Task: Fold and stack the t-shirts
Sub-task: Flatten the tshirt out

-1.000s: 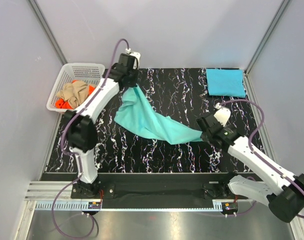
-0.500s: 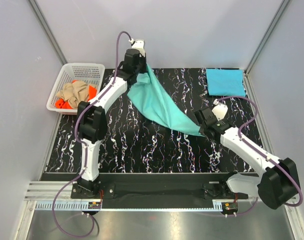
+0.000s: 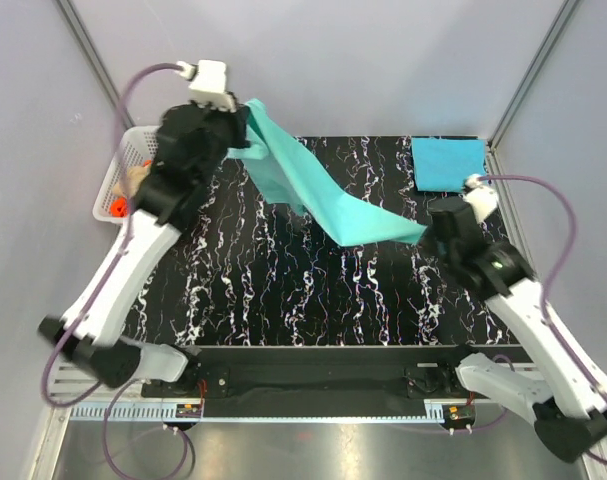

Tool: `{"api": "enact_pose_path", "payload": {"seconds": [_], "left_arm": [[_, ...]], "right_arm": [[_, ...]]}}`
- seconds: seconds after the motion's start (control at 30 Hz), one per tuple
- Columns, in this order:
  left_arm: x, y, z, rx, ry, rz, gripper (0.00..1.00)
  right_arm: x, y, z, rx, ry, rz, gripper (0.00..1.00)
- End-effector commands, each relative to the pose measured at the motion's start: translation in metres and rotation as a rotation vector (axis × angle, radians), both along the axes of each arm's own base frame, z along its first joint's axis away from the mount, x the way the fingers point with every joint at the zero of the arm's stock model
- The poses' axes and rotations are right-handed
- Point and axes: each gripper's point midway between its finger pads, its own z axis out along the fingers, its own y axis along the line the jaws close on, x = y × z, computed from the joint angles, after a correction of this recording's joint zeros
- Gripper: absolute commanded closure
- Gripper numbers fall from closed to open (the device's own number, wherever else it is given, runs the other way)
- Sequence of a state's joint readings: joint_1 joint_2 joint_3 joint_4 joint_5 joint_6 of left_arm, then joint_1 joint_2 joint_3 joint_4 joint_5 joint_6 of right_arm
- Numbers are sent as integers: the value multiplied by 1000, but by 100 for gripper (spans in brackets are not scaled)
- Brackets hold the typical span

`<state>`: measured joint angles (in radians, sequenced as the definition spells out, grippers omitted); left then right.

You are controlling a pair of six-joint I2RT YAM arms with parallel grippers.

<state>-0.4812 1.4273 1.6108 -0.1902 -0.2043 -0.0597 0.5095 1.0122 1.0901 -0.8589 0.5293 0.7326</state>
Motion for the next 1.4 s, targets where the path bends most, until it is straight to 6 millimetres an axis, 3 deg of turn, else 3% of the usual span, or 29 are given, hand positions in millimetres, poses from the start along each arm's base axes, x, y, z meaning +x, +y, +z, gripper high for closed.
{"api": "enact_pose_path", "payload": {"seconds": [0.0,0.03,0.07,0.1,0.2,0.27,0.33,0.37,0.4,0.47,0.5,0.53,0.57,0.67,0.7,0.73,0.77,0.8,0.87,0.9,0.93,0.97,1.03,1.07,1.1,1.17,1.23,1.27,1.37], "left_arm": [[-70,15,35,-37,36,-84,100],[-86,16,39,-56,58,-110,100],[-105,14,30,-68,134,-159,100],[-128,20,55,-97,96,-191,100],[-160,17,67,-118,82,-292,100],[-164,13,65,-111,69,-325,100],[-153,10,40,-84,119,-311,100],[-142,11,29,-53,129,-281,100],[-124,8,-2,-12,193,-249,100],[-93,11,-32,58,225,-162,100],[-69,4,-58,99,273,-149,100],[-55,0,-72,120,285,-140,100],[-24,-9,-96,129,316,-118,100],[15,-24,-146,114,444,-136,100],[37,-34,-182,125,527,-151,100],[43,-40,-203,135,582,-164,98],[58,-50,-239,150,650,-181,93],[66,-53,-255,158,677,-179,91],[77,-50,-281,186,735,-147,67],[92,-50,-286,189,741,-125,54],[91,-43,-288,200,773,-97,40],[100,-33,-276,201,748,-27,38],[96,-15,-251,202,710,67,35],[89,6,-255,205,721,197,30],[75,18,-226,172,680,256,29],[29,50,-226,91,729,416,29],[-4,63,-236,39,771,447,30],[-35,71,-246,-65,792,491,30],[-81,69,-270,-281,841,493,33]], "right_arm": [[-30,-17,60,40,-114,29,100],[-39,-20,74,69,-165,46,100],[-45,-17,82,86,-189,82,100],[-48,-16,90,102,-215,99,100],[-57,-17,98,119,-246,127,100],[-56,-12,94,132,-239,145,100],[-53,-5,80,135,-210,166,100],[-50,1,77,151,-209,182,100],[-48,4,64,146,-182,187,100],[-40,10,52,148,-168,193,100],[-38,11,37,134,-138,193,100],[-34,14,27,127,-116,194,100],[-30,15,23,124,-113,187,100],[-19,17,-5,95,-60,158,100],[-18,16,-18,79,-35,150,100],[-12,18,-26,74,-25,145,100],[-10,17,-33,64,-15,134,100],[-9,17,-45,55,7,129,100],[-1,24,-57,58,21,134,100],[0,25,-65,52,39,137,100],[3,28,-73,45,62,138,100],[5,28,-77,36,73,135,100],[7,29,-88,22,109,135,100],[7,32,-90,30,116,141,100],[6,34,-95,32,126,146,100],[7,39,-96,60,117,163,100],[3,38,-100,64,115,166,100],[4,38,-100,66,110,168,100],[2,37,-100,58,100,179,100]]}}
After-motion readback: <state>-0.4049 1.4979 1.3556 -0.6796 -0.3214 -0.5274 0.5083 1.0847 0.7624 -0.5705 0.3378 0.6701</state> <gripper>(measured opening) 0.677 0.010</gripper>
